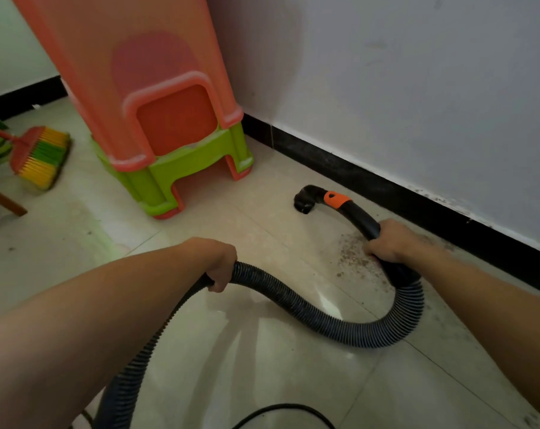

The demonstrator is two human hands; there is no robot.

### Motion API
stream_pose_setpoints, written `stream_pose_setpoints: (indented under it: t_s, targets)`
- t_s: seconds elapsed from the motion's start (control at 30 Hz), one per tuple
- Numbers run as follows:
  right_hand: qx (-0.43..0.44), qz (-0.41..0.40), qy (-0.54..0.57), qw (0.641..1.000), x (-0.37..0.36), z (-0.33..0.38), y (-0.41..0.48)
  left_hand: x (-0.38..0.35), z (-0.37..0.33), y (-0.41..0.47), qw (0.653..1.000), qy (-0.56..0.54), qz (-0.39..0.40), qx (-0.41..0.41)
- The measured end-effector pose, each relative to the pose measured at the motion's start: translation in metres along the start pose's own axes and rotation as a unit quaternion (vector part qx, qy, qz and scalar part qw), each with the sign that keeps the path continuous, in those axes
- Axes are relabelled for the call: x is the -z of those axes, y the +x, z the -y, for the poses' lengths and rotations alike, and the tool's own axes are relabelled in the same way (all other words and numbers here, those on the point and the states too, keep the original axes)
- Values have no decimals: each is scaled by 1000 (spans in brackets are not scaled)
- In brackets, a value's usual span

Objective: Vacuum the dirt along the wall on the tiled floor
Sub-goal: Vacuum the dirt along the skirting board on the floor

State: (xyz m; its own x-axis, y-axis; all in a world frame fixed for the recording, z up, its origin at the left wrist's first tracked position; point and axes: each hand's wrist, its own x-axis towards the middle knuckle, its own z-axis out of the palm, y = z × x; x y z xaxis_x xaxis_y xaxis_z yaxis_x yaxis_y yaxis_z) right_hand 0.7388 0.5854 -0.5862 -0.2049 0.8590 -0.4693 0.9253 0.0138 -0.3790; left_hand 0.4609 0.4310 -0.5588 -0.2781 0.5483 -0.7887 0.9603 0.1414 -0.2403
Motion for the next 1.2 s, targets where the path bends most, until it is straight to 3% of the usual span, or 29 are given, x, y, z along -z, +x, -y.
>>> stream_pose_setpoints:
  t_s: [0.17, 0.3, 0.53, 0.67, 0.97, 1.1, 1.2]
  targets:
    - [50, 36, 78, 995, -28, 45, 19, -16, 50, 1, 999, -5, 32, 43]
    - [39, 79, 146, 985, -31, 29, 13, -23, 60, 22, 997, 8, 60, 40]
    - [-32, 135, 47, 989, 6, -48, -46, -43, -38, 45, 991, 27, 84, -97]
    - [-66, 197, 38, 977, 11, -76, -81, -53, -69, 26, 985, 49, 105, -129]
    - [-68, 111, 138, 982, -35, -99, -110, -30, -52, -25, 997, 9, 57, -59]
    - [-82, 52, 101, 990, -13, -131, -112, -46, -80, -40, 996, -5, 64, -69]
    - [-32, 86, 38, 995, 0, -131, -113, -51, -98, -47, 996, -22, 56, -72]
